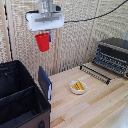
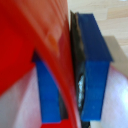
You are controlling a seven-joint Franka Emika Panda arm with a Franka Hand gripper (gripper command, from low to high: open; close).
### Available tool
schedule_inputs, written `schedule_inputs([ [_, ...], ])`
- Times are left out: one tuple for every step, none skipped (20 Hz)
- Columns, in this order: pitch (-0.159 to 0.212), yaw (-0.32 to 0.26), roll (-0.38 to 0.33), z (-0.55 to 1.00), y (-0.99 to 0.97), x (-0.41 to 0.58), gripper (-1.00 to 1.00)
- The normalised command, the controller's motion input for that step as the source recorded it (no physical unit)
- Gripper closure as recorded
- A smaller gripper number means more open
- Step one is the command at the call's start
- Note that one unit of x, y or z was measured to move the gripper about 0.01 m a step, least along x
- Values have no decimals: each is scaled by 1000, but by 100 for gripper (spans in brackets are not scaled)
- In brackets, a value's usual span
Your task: Kindly spot and seek the red cup placed ahead of you. Cautiously adjust your gripper towards the red cup, gripping it gently. Find the after-storage area of the caddy. Relocate the red cup in your grip over the rear portion and softly release it into the compartment.
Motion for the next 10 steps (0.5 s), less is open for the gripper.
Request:
schedule_inputs([
  [36, 3, 0, 286, 931, 257, 100],
  [31, 2, 0, 257, 931, 269, 100],
  [27, 1, -2, 234, 934, 266, 100],
  [27, 1, -5, 229, 937, 266, 100],
  [19, 0, -10, 189, 937, 269, 100],
  [14, 0, -15, 160, 940, 269, 100],
  [14, 0, -17, 149, 940, 269, 100],
  [12, 0, -27, 43, 946, 266, 100],
  [4, 0, -48, 0, 923, 269, 100],
  [0, 0, -62, 0, 906, 277, 100],
])
